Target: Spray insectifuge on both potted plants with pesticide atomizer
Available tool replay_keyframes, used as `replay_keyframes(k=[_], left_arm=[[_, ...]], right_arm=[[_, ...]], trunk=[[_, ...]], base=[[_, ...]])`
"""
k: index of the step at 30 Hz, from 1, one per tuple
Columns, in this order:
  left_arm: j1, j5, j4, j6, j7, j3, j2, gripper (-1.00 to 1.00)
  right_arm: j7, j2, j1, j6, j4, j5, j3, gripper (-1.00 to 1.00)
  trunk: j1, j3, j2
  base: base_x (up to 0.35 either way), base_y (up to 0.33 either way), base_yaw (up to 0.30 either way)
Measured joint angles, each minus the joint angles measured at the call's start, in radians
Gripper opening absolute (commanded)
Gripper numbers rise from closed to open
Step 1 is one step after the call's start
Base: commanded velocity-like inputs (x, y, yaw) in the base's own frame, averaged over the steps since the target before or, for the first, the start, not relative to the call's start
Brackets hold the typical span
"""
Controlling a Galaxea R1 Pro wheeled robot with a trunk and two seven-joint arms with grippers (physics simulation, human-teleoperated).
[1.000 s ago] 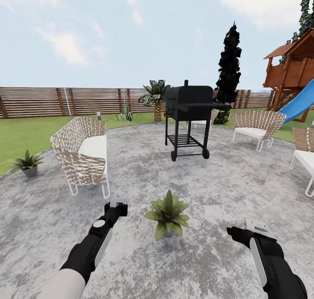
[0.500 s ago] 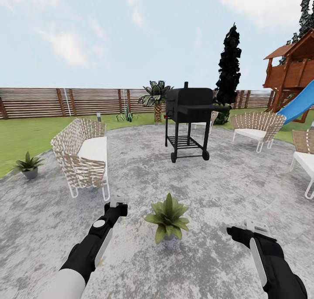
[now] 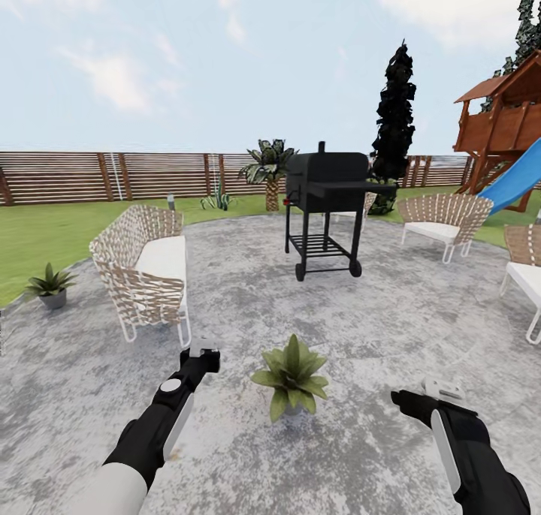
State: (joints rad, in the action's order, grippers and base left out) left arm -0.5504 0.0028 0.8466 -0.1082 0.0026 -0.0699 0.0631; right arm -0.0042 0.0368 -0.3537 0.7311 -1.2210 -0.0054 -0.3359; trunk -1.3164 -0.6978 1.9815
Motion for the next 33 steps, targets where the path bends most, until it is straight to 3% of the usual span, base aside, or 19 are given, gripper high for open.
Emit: replay_keyframes(k=[17,33], left_arm=[[0.0,0.0,0.0,0.0,0.001,0.0,0.0,-1.0],[0.0,0.0,0.0,0.0,0.001,0.0,0.0,-1.0]], right_arm=[[0.0,-0.001,0.0,0.002,0.0,0.0,0.0,1.0],[0.0,-0.001,0.0,0.002,0.0,0.0,0.0,1.0]], trunk=[[0.0,0.011,0.0],[0.004,0.023,0.0]], base=[[0.007,0.309,-0.224],[0.182,0.312,-0.24]])
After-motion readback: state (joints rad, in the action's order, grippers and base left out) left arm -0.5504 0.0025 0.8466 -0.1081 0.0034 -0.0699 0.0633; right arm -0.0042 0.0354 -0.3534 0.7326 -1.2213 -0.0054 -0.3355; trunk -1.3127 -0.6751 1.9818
